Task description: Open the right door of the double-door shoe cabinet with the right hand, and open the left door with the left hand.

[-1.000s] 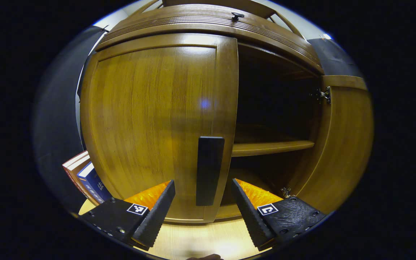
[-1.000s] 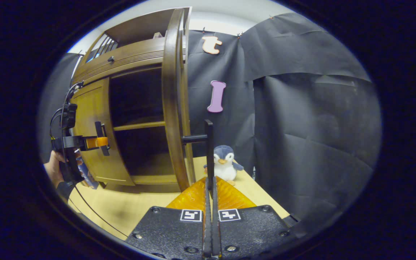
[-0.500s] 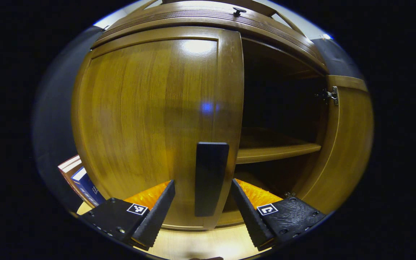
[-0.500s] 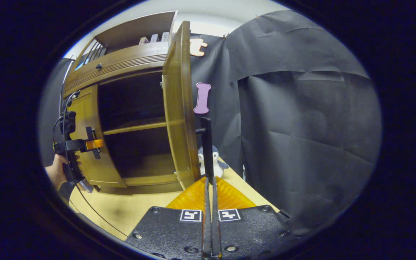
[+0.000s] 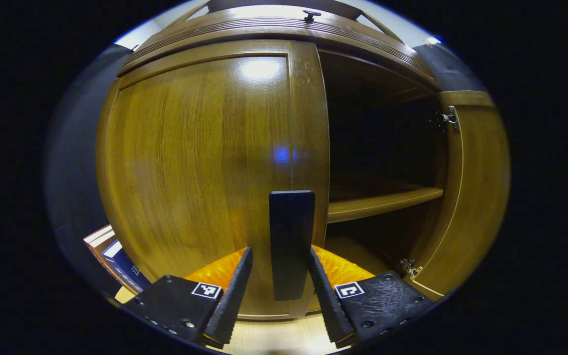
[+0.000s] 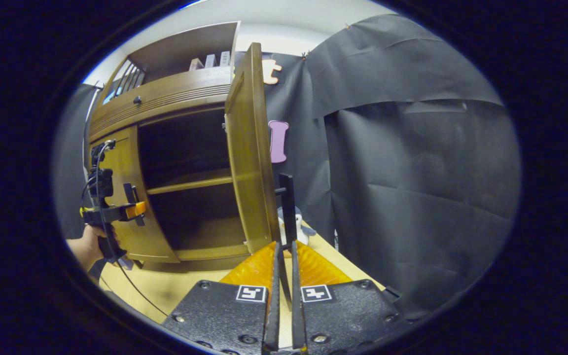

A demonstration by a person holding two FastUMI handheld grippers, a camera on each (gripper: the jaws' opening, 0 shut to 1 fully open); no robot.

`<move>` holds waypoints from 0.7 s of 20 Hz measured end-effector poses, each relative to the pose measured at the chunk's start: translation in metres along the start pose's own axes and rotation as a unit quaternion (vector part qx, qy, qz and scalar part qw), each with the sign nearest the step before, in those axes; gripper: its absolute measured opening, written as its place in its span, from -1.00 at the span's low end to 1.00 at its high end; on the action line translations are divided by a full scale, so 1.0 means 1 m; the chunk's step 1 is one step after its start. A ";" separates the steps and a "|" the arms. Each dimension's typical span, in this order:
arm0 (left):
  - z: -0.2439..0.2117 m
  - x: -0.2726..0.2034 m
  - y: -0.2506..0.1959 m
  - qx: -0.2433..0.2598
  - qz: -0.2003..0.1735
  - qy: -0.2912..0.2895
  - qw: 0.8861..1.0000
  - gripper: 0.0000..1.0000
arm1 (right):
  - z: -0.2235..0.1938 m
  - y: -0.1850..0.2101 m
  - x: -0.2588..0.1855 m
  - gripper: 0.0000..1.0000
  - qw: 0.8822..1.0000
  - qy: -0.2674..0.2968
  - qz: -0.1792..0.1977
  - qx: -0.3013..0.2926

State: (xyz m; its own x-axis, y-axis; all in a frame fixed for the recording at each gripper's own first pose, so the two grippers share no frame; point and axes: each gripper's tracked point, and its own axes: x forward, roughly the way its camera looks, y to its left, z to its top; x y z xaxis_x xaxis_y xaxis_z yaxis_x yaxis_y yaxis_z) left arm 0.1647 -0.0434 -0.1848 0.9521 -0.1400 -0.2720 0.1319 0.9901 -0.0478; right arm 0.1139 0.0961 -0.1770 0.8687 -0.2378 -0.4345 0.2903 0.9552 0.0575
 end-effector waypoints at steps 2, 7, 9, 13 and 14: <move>0.001 0.002 -0.007 -0.009 -0.006 0.000 1.000 -0.30 | -0.003 0.002 -0.001 -0.73 1.000 0.006 0.003 0.001; 0.001 0.001 -0.005 0.005 -0.006 -0.008 1.000 -0.43 | -0.008 0.016 -0.007 -0.70 1.000 0.011 0.008 -0.010; -0.001 0.000 -0.005 0.010 -0.009 -0.001 1.000 -0.26 | -0.013 0.020 -0.009 -0.63 1.000 0.014 0.007 -0.017; -0.002 -0.006 -0.006 0.013 -0.015 0.007 1.000 -0.42 | -0.020 0.037 -0.007 -0.60 0.999 0.023 0.022 -0.025; -0.003 -0.010 -0.005 0.017 -0.015 0.008 1.000 -0.42 | -0.020 0.039 -0.008 -0.51 0.999 0.023 0.025 -0.029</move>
State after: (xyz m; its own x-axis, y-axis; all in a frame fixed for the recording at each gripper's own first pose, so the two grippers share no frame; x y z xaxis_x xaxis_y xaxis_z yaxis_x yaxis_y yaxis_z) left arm 0.1537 -0.0475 -0.1851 0.9434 -0.1691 -0.2854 0.1696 0.9852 -0.0232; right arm 0.1107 0.1387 -0.1891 0.8618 -0.1835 -0.4729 0.2232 0.9744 0.0286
